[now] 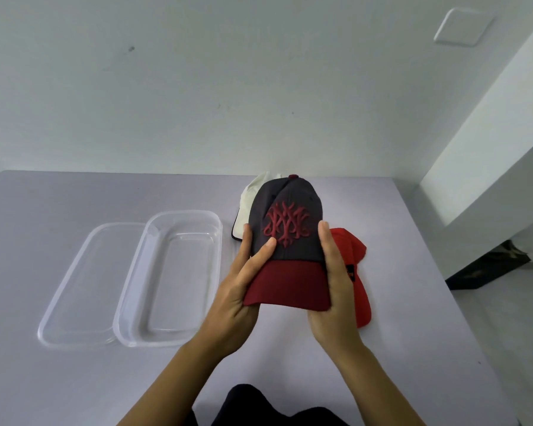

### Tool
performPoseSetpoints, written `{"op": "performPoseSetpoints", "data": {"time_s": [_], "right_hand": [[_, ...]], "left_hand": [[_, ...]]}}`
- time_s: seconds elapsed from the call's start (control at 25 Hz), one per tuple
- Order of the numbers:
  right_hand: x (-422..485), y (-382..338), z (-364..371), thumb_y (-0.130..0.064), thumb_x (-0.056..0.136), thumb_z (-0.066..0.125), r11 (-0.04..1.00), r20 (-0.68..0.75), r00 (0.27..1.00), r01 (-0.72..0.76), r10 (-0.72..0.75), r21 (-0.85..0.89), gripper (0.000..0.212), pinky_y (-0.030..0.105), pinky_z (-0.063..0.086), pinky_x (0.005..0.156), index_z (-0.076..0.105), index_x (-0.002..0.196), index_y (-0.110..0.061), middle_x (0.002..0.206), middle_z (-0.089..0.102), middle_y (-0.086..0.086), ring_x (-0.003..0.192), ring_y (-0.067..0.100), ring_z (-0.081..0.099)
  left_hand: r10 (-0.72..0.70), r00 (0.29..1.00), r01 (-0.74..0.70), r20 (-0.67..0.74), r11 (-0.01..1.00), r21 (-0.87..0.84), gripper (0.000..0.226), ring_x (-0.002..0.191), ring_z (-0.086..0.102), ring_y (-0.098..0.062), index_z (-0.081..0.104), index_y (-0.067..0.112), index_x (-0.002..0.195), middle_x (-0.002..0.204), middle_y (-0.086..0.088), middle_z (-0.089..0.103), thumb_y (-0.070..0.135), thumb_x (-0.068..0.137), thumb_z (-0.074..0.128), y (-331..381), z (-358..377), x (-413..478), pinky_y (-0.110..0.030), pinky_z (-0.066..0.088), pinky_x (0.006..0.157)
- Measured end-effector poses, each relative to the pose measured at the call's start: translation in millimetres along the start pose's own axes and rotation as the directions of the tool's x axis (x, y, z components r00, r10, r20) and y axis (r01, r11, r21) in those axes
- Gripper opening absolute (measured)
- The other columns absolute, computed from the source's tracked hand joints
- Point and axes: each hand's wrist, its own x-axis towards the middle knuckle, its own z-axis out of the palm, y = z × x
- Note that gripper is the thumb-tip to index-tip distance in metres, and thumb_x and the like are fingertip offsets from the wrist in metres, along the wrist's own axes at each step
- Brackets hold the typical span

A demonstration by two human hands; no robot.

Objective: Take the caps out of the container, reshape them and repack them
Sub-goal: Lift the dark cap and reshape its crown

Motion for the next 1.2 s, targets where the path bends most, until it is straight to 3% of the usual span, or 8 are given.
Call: {"op": "performPoseSetpoints", "data": {"time_s": [0.16,0.36,0.48,0.64,0.8,0.96,1.08,1.2], "right_hand": [[1.7,15.5,-29.3,-0.013,0.083,0.069,0.937,0.106,0.986,0.155,-0.127,-0.314,0.085,0.018,0.027,0.112,0.019,0.143,-0.048,0.158,0.016,0.0,0.143,0.005,0.018],[-8.6,12.2,-27.8,-0.047,0.095,0.04,0.909,0.222,0.954,0.267,-0.203,-0.319,0.051,0.022,0.02,0.116,0.021,0.143,-0.046,0.158,0.006,-0.006,0.146,0.022,0.013],[-12.3,16.0,-24.4,-0.037,0.094,0.046,0.87,0.296,0.927,0.332,-0.23,-0.365,0.057,0.025,0.019,0.117,0.019,0.144,-0.045,0.159,-0.001,-0.012,0.146,0.024,0.009],[-19.5,26.4,-32.3,-0.019,0.089,0.055,0.828,0.351,0.916,0.344,-0.193,-0.444,0.073,0.022,0.018,0.116,0.015,0.144,-0.047,0.159,-0.003,-0.012,0.146,0.02,0.009],[-21.9,38.8,-42.5,-0.006,0.091,0.049,0.836,0.272,0.962,0.127,0.028,-0.534,0.079,0.012,0.02,0.113,0.011,0.14,-0.056,0.153,0.009,-0.028,0.142,0.003,0.017],[-1.4,15.9,-47.7,-0.058,0.087,0.04,0.951,0.069,0.975,-0.187,0.21,-0.246,0.035,0.009,0.039,0.099,0.043,0.121,-0.05,0.127,0.048,-0.032,0.123,-0.008,0.045],[20.2,-11.0,-38.1,-0.057,0.087,0.039,0.911,0.299,0.88,-0.407,0.37,0.071,0.03,0.003,0.045,0.079,0.054,0.108,-0.043,0.102,0.066,-0.031,0.101,-0.015,0.058],[35.9,-22.8,-36.7,-0.036,0.084,0.049,0.816,0.353,0.84,-0.513,0.412,0.267,0.029,0.017,0.053,0.074,0.066,0.102,-0.02,0.094,0.075,-0.007,0.092,0.009,0.069]], "left_hand": [[-0.17,0.944,0.094,0.282,0.96,0.265,0.101,0.142,0.0,0.01,0.003,0.065,0.138,0.157,0.022,-0.006,0.002,0.075,0.052,-14.5,-43.5,9.5,-0.006,0.016,0.108],[-0.462,0.887,0.439,-0.005,0.846,-0.302,0.058,0.138,0.032,0.0,0.028,0.043,0.143,0.153,0.016,0.031,0.039,0.089,0.048,-8.3,-55.8,39.8,-0.03,0.029,0.113],[-0.588,0.781,0.599,0.212,0.605,-0.525,0.059,0.125,0.053,-0.015,0.041,0.024,0.141,0.141,0.0,0.053,0.057,0.096,0.023,-0.3,-48.7,61.0,-0.037,0.04,0.106],[-0.551,0.763,0.641,0.339,0.574,-0.51,0.041,0.106,0.067,-0.017,0.066,0.016,0.113,0.115,-0.004,0.071,0.042,0.09,0.044,8.7,-47.9,69.3,-0.029,0.051,0.093],[-0.553,0.784,0.612,0.283,0.608,-0.505,0.027,0.08,0.071,-0.017,0.075,0.011,0.086,0.089,-0.008,0.076,0.03,0.081,0.056,8.3,-54.5,68.4,-0.021,0.056,0.068],[-0.504,0.796,0.604,0.335,0.631,-0.487,0.015,0.073,0.071,-0.016,0.075,0.011,0.081,0.083,-0.007,0.075,0.02,0.082,0.063,11.1,-58.1,71.6,-0.02,0.054,0.062],[-0.435,0.796,0.603,0.421,0.628,-0.492,0.024,0.085,0.07,-0.02,0.074,0.009,0.093,0.093,-0.009,0.074,0.021,0.083,0.056,16.0,-39.3,73.3,-0.024,0.056,0.074],[-0.433,0.813,0.579,0.388,0.665,-0.472,0.029,0.1,0.068,-0.021,0.069,0.013,0.107,0.107,-0.008,0.072,0.027,0.084,0.058,15.6,-27.5,71.7,-0.025,0.055,0.084]]}}
